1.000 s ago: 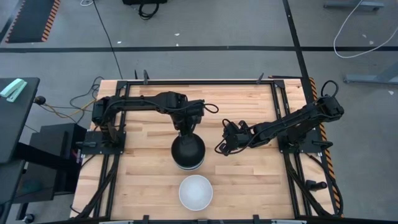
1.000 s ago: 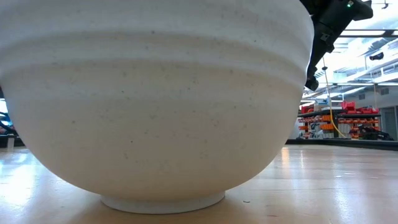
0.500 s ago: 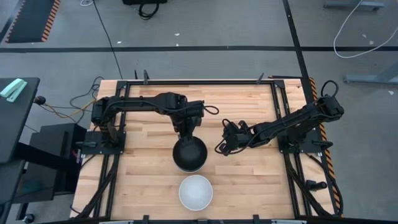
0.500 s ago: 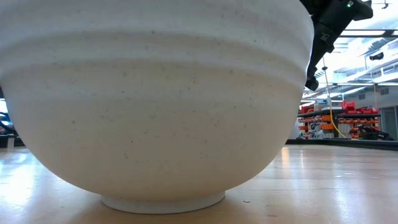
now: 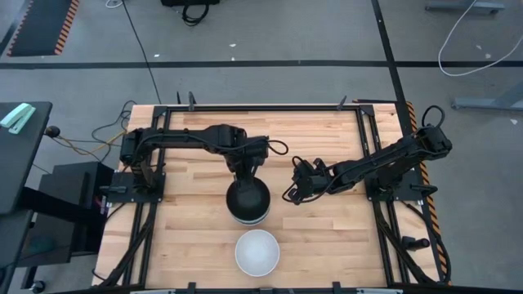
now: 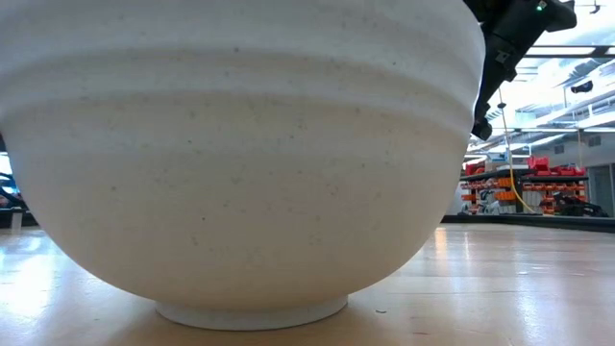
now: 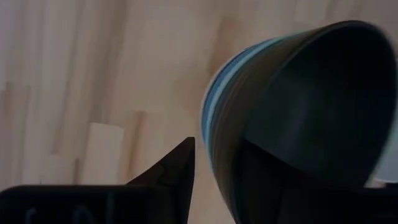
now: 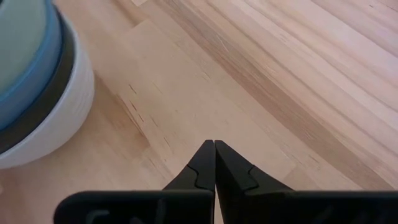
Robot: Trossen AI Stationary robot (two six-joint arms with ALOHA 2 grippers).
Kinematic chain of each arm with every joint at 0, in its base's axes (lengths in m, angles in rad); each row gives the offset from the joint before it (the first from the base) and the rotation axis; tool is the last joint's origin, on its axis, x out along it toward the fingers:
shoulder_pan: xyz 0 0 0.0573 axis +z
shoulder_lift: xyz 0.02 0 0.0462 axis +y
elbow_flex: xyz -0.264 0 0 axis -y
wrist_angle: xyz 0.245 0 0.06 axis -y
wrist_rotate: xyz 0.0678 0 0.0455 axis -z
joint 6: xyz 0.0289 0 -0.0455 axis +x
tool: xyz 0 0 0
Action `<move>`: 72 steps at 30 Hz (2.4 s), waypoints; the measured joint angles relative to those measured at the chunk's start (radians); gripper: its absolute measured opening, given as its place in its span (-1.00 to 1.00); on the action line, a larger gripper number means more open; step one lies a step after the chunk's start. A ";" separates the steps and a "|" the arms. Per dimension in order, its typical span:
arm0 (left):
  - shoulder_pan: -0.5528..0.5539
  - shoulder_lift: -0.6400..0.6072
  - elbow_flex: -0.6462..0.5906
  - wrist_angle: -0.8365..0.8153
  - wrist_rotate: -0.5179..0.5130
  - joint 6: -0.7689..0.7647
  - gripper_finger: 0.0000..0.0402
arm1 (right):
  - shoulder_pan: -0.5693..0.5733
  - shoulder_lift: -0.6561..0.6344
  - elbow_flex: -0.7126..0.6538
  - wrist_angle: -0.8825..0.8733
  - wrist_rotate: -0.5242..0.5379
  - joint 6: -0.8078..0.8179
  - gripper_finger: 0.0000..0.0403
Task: Nest bowls inside each other
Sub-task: Stack the black bowl on top of the light green bowl
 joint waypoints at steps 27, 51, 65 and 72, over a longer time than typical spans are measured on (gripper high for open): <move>0.000 -0.004 0.006 -0.002 0.018 0.015 -0.28 | 0.005 0.000 0.000 0.000 0.000 0.000 -0.96; 0.022 -0.031 0.293 -0.171 -0.224 0.088 -0.29 | 0.011 0.001 0.111 0.140 -0.004 -0.264 -0.96; 0.019 -0.133 0.293 -0.315 -0.495 -0.031 -0.31 | 0.017 0.037 0.274 0.202 -0.050 -0.452 -0.99; 0.019 -0.150 0.293 -0.322 -0.508 -0.040 -0.30 | 0.000 0.107 0.277 0.315 -0.126 -0.548 -0.99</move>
